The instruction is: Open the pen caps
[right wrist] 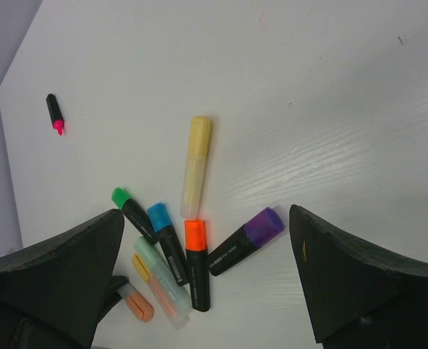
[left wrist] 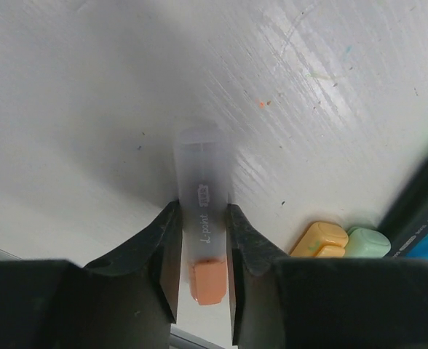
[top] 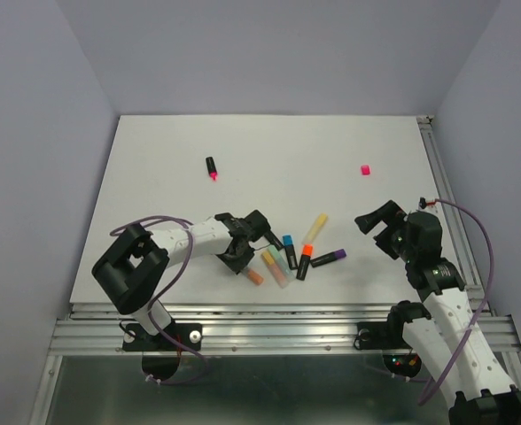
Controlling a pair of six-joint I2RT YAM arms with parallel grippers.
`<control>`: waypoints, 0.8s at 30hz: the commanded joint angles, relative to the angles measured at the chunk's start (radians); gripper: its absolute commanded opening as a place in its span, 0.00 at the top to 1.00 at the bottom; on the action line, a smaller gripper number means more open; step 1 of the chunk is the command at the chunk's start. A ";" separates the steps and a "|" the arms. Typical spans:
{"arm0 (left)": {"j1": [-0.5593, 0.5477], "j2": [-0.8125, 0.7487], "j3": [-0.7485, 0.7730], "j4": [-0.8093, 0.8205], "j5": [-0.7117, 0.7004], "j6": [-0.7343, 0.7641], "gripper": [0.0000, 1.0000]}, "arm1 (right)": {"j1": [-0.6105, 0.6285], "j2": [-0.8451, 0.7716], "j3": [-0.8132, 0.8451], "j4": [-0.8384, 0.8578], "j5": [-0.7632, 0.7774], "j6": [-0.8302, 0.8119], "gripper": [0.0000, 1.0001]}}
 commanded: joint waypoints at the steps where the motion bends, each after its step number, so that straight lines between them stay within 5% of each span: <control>1: 0.003 0.044 -0.024 0.050 0.010 0.063 0.99 | -0.002 0.003 0.007 0.021 -0.032 -0.033 0.00; 6: 0.006 -0.074 -0.065 0.104 -0.024 0.099 1.00 | -0.003 0.018 0.003 0.052 -0.195 -0.071 0.00; 12: -0.009 -0.306 -0.059 0.203 -0.088 0.335 1.00 | -0.002 0.056 -0.072 0.208 -0.671 -0.174 0.00; 18: -0.046 -0.502 -0.062 0.303 -0.149 0.444 1.00 | 0.020 0.055 -0.071 0.277 -0.799 -0.164 0.00; 24: -0.046 -0.461 0.011 0.369 -0.133 0.527 1.00 | 0.220 0.109 0.016 0.294 -0.650 -0.209 0.00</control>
